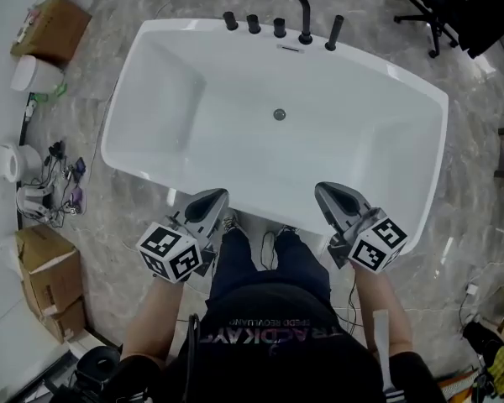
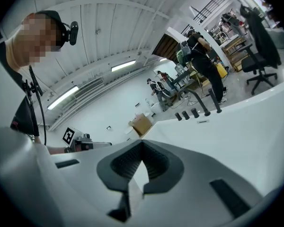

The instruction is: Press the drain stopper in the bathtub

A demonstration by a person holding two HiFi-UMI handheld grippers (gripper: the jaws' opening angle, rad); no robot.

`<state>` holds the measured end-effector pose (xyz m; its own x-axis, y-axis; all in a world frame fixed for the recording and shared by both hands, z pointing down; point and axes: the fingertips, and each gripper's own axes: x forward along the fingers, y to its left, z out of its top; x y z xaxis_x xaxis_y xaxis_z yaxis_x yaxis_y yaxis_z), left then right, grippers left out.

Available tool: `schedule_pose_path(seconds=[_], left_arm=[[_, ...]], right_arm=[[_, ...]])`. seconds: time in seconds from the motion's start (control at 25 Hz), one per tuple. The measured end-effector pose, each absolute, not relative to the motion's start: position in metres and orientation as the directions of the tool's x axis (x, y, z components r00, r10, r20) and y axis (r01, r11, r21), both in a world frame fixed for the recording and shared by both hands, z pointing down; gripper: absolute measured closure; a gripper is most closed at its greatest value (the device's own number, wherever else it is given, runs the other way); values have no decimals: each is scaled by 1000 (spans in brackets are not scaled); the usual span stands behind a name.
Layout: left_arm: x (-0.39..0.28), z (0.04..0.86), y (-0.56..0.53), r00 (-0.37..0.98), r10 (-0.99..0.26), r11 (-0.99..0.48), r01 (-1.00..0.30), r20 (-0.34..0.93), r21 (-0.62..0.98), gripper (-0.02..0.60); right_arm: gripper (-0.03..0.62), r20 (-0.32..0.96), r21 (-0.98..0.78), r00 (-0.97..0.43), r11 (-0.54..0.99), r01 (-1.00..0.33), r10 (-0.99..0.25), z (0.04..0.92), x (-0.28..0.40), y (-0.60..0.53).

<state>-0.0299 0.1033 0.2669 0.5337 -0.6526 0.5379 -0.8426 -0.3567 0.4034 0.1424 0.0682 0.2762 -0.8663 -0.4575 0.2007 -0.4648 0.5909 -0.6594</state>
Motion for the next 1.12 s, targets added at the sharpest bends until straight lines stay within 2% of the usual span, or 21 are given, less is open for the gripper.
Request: schedule_pose_path(seconds=[0.32,0.52,0.84,1.12], left_arm=[[-48,310,56,609,-588,-484,-792,532,372,575],[-74,346,38,655,-522,-567,-745,546,352,575],[-124,414,14,663,-508,-602,-730,550,325,575],[-122,468,9,691,-489,-653,-694,532,302,575]], right_arm=[[583,288,-604,-799,548,-579,-528,314,123,37],[583,376,-582,-729,467,-666,-572,356,102,14],[583,505,-501,-689,472,-725,-520,447,56,-33],[583,607,-391,-654,548,-740,-451,532,39,-75]])
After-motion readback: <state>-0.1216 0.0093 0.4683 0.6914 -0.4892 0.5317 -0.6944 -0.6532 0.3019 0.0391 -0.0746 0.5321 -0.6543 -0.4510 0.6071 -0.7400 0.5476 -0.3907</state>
